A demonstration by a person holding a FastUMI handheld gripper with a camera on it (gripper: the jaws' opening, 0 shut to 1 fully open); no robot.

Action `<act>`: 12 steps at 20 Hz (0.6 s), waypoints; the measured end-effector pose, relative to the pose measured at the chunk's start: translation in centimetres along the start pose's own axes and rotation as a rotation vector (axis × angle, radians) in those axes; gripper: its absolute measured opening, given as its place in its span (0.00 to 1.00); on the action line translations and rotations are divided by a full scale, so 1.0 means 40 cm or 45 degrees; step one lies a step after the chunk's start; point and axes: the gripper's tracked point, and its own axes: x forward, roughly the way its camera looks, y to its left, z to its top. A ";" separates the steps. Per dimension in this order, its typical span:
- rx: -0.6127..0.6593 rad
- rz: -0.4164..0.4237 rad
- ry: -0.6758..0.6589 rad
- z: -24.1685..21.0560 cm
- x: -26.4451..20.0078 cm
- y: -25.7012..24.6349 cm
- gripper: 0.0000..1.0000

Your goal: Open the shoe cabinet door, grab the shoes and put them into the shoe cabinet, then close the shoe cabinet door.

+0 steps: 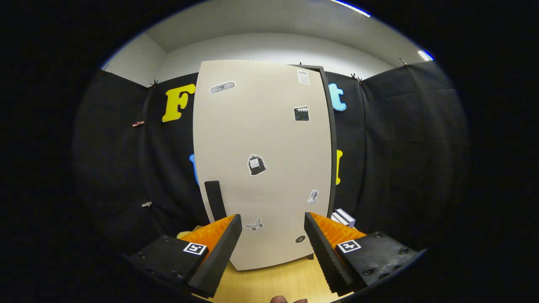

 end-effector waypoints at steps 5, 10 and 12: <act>0.009 0.001 -0.008 0.010 0.001 -0.010 0.96; 0.016 -0.001 -0.010 0.014 -0.005 -0.018 0.96; 0.017 0.001 -0.008 0.013 -0.005 -0.015 0.96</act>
